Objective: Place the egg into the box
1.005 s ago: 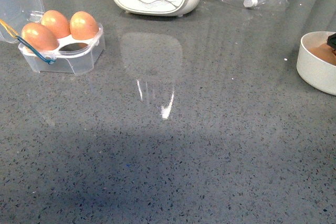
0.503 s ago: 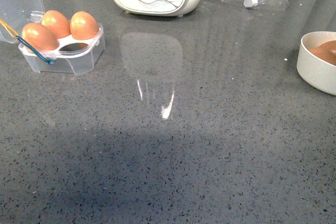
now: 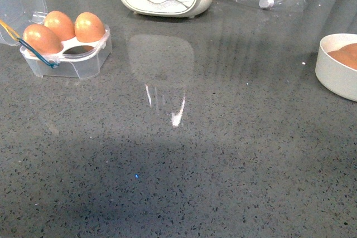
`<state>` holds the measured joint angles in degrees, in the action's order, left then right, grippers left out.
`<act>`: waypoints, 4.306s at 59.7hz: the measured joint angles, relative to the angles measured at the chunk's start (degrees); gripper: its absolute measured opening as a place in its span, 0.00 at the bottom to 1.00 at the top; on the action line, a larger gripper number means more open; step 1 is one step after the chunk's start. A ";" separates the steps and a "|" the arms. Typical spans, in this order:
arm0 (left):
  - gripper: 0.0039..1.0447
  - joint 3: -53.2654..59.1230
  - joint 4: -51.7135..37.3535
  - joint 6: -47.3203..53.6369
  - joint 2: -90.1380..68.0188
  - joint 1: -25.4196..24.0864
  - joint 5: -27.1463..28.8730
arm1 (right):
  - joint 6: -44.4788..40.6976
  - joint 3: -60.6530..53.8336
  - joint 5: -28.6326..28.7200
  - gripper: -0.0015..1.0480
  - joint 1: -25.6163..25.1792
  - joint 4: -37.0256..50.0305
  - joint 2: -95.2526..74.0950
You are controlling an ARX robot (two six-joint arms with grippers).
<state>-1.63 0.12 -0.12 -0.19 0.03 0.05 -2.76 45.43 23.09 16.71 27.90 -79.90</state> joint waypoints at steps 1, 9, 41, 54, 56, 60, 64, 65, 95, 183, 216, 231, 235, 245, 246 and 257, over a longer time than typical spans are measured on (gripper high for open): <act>0.94 0.00 0.00 0.00 0.00 0.00 0.00 | -0.02 0.20 0.98 0.45 0.94 -0.02 -0.52; 0.94 0.00 0.00 0.00 0.00 0.00 0.00 | -1.11 1.62 2.51 0.45 5.38 -0.13 -4.11; 0.94 0.00 0.00 0.00 0.00 0.00 0.00 | 0.17 15.80 -0.31 0.45 13.44 2.19 -21.99; 0.94 0.00 0.00 0.00 0.00 0.00 0.00 | 0.17 23.58 -2.05 0.45 17.00 -1.03 -28.52; 0.94 0.00 0.00 0.00 0.00 0.00 0.00 | 0.17 25.22 -2.69 0.44 17.59 -1.97 -29.79; 0.94 0.00 0.00 0.00 0.00 0.00 0.00 | -0.02 27.56 -3.45 0.44 18.40 -3.32 -31.71; 0.94 0.00 0.00 0.00 0.00 0.00 0.00 | -0.31 29.44 -3.80 0.44 19.08 -4.72 -33.24; 0.94 0.00 0.00 0.00 0.00 0.00 0.00 | -0.33 29.62 -3.98 0.44 19.15 -4.90 -33.40; 0.94 0.00 0.00 0.00 0.00 0.00 0.00 | -1.57 33.70 -6.64 0.44 21.53 -9.88 -37.24; 0.94 0.00 0.00 0.00 0.00 0.00 0.00 | -2.62 23.76 -10.34 0.93 15.26 -7.78 -25.94; 0.94 0.00 0.00 0.00 0.00 0.00 0.00 | -19.89 -6.05 -18.45 0.93 -9.92 15.52 -5.03; 0.94 0.02 0.00 0.00 0.00 0.00 0.00 | -18.38 -7.32 -17.27 0.93 -20.94 11.23 1.86; 0.94 0.00 0.00 0.00 0.00 0.00 0.00 | -13.90 -7.78 -17.62 0.87 -22.40 10.23 3.89; 0.94 0.00 0.00 0.00 0.02 0.00 0.00 | -1.16 -16.61 -18.32 0.58 -21.53 13.57 9.99; 0.94 0.00 0.00 0.00 0.02 0.00 0.00 | -0.59 -17.75 -18.47 0.55 -21.38 13.92 10.62; 0.94 0.00 0.00 0.00 0.00 0.00 0.00 | 1.60 -25.79 -19.74 0.26 -20.39 15.67 15.85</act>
<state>-1.63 0.12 -0.12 -0.19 0.03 0.05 -1.17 19.64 3.36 -3.68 43.57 -64.05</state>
